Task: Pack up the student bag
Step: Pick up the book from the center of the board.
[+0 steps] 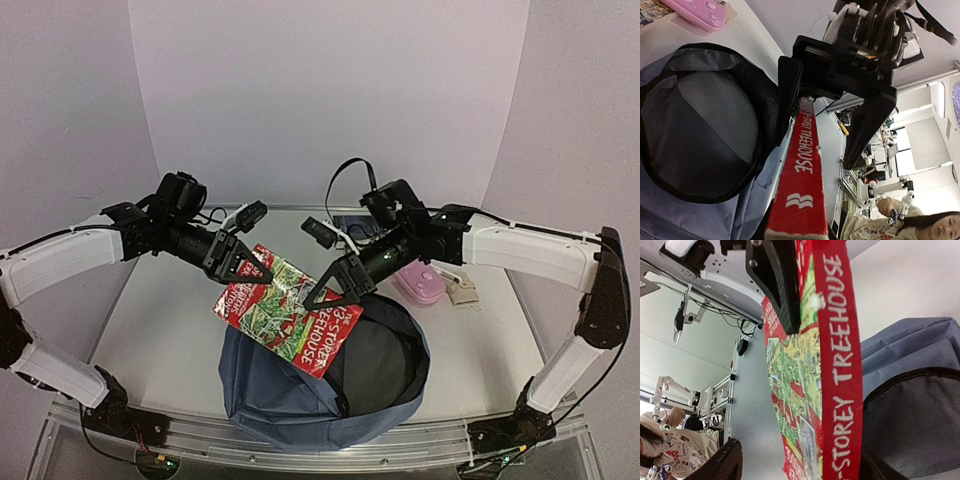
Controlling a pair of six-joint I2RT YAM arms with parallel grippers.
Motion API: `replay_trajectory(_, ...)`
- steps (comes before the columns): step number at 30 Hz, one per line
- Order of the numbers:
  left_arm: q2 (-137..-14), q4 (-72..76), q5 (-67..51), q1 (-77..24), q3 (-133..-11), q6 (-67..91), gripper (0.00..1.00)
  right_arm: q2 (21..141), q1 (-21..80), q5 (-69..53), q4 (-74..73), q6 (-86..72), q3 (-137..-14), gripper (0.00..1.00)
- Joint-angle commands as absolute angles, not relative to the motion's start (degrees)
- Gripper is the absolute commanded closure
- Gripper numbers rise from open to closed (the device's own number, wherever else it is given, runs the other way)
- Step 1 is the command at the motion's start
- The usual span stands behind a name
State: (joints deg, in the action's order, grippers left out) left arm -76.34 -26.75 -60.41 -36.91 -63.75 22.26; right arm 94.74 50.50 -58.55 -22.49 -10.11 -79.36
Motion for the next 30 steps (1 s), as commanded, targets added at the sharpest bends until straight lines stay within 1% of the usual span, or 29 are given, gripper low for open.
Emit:
replay_trajectory(1,-69.6,-7.4,-53.2,-36.8,-60.3,32.8,1.0,88.4,48.6,-53.7,-14.2,-12.5,-78.1,0.11)
replay_trajectory(4,-66.3,0.0,-47.9,-36.8,-57.6,36.5,1.0,84.5,46.4,-51.2,-6.5,-18.0,-73.6,0.03)
replay_trajectory(5,-65.4,3.5,-46.8,-36.8,-56.6,37.6,1.0,83.3,45.4,-50.6,-2.6,-20.0,-71.6,0.02)
replay_trajectory(8,-63.6,12.3,-45.6,-36.8,-53.8,41.3,1.0,80.0,42.6,-48.5,6.3,-26.6,-65.5,0.02)
replay_trajectory(11,-63.7,15.2,-45.2,-36.8,-54.1,42.5,1.0,79.1,42.3,-46.7,9.5,-29.0,-63.1,0.02)
replay_trajectory(13,-64.0,17.3,-44.9,-36.8,-54.0,43.5,1.0,79.3,42.3,-48.1,13.6,-32.0,-61.3,0.02)
replay_trajectory(16,-64.8,22.4,-45.0,-36.8,-53.1,46.5,1.0,79.6,42.3,-53.2,21.9,-37.3,-58.2,0.02)
replay_trajectory(20,-65.9,24.3,-45.4,-36.8,-53.1,48.4,1.0,78.4,42.3,-54.4,27.7,-41.2,-56.6,0.02)
replay_trajectory(27,-67.0,24.6,-45.8,-36.8,-52.6,49.4,1.0,77.0,42.3,-54.1,31.7,-43.5,-56.7,0.26)
replay_trajectory(28,-67.3,25.2,-45.8,-36.8,-52.3,49.8,1.0,77.1,42.3,-54.3,32.6,-44.0,-56.8,0.29)
replay_trajectory(29,-67.6,26.3,-46.0,-36.8,-52.0,50.6,1.0,77.3,42.3,-54.4,33.4,-44.6,-56.8,0.35)
replay_trajectory(30,-68.0,26.8,-46.1,-36.8,-51.9,50.9,1.0,77.4,42.3,-54.5,34.2,-45.3,-56.7,0.39)
